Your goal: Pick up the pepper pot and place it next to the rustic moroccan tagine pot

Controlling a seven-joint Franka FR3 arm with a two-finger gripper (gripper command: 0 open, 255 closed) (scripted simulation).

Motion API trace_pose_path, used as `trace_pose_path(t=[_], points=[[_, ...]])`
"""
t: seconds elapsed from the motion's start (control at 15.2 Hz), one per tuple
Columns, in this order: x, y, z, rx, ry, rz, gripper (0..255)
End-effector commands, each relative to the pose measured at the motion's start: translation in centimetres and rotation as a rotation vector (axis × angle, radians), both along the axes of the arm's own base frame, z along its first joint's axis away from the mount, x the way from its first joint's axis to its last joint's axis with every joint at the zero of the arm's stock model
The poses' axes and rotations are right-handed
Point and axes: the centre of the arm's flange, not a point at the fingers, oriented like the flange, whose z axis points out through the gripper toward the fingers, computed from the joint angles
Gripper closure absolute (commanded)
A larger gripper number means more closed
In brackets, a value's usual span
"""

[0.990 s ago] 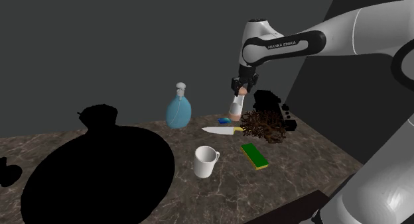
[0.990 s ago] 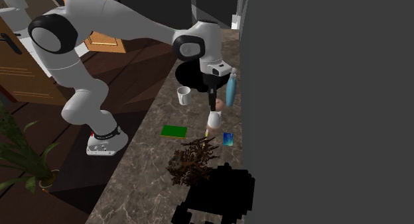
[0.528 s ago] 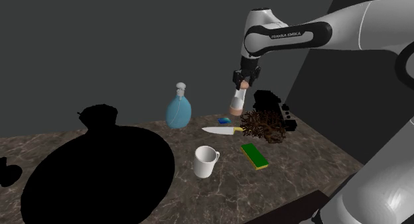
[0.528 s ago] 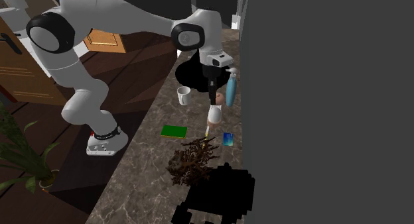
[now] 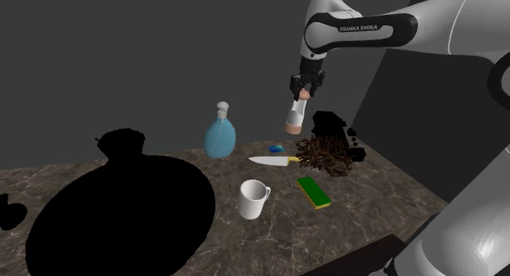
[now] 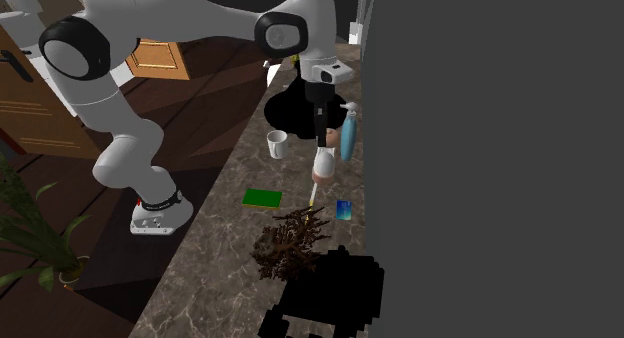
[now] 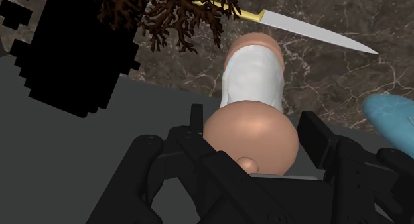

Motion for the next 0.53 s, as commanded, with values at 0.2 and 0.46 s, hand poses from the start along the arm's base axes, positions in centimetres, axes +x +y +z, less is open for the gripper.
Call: trace_pose_path(t=[0.2, 0.46], points=[[0.0, 0.0, 2.6, 0.000, 0.000, 0.000, 255], [0.0, 0.0, 4.7, 0.000, 0.000, 0.000, 255]])
